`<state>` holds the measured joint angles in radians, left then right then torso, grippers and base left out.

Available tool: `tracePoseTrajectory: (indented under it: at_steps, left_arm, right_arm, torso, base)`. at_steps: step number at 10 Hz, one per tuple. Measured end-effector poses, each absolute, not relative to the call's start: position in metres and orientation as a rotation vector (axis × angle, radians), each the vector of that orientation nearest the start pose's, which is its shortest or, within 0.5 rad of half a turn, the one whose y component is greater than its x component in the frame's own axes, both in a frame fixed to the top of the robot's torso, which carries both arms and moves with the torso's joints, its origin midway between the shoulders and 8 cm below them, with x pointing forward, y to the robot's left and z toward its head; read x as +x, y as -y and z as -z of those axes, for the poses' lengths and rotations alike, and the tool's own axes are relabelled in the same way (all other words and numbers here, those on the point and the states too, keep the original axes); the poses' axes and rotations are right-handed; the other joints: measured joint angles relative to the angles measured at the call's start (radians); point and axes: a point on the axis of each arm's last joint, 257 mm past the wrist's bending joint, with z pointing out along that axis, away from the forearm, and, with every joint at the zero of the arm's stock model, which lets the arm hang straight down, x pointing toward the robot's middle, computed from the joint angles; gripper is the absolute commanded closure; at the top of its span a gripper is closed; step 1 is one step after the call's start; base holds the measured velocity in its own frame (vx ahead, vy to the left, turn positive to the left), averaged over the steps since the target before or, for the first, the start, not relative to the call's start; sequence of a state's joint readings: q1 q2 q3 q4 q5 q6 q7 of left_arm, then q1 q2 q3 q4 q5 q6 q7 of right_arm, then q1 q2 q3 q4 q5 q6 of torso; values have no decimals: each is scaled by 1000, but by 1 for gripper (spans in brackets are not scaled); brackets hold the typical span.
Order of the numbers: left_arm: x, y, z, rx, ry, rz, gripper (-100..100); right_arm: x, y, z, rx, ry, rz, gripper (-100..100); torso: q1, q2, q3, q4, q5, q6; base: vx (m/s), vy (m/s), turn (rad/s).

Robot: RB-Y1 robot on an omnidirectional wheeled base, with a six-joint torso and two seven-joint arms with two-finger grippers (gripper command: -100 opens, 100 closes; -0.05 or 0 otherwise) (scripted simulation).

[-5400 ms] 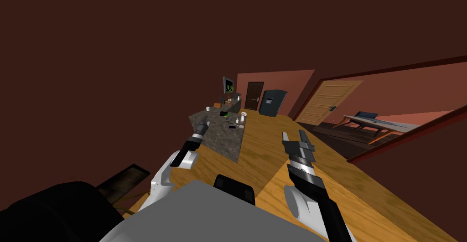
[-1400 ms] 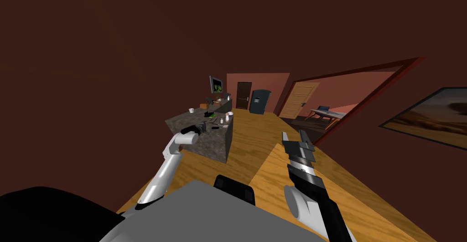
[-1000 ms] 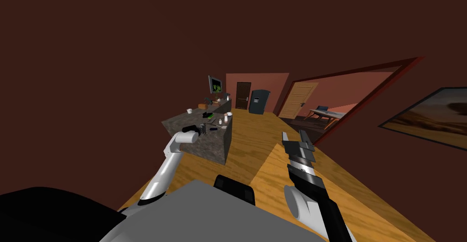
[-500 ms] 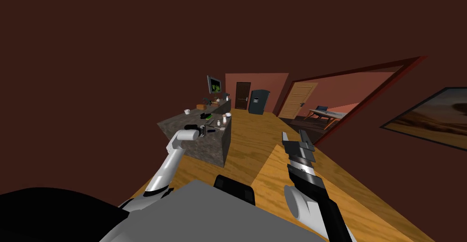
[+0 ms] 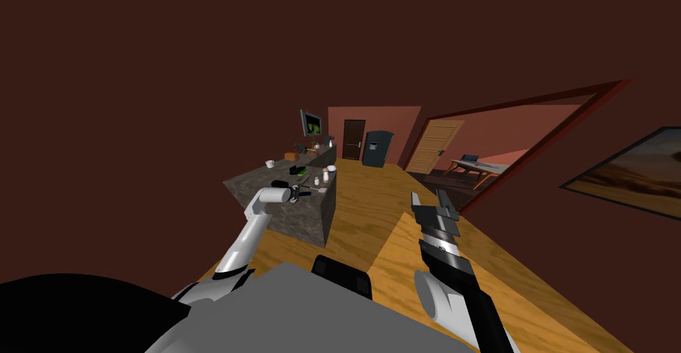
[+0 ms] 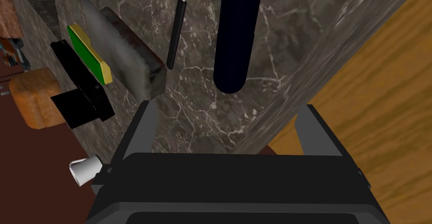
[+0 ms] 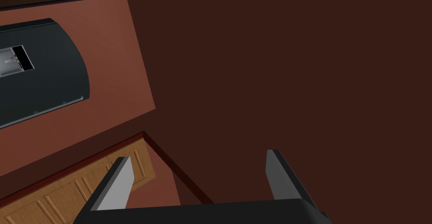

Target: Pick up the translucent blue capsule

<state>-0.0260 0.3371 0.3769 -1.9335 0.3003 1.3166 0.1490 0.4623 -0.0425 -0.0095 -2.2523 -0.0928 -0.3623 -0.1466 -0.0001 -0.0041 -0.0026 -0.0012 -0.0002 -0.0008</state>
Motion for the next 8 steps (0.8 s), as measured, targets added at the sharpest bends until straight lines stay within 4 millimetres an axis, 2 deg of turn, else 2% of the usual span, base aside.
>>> tracePoseTrajectory:
  at_steps: [8]
  left_arm:
    - [400, -439, 304, -2203, -1544, 410, -100]
  right_arm:
    - [373, 289, 3, 855, -634, -1467, 0]
  torso:
    - [1, -2, -1, 0, 0, 0]
  base:
    - [85, -1, -3]
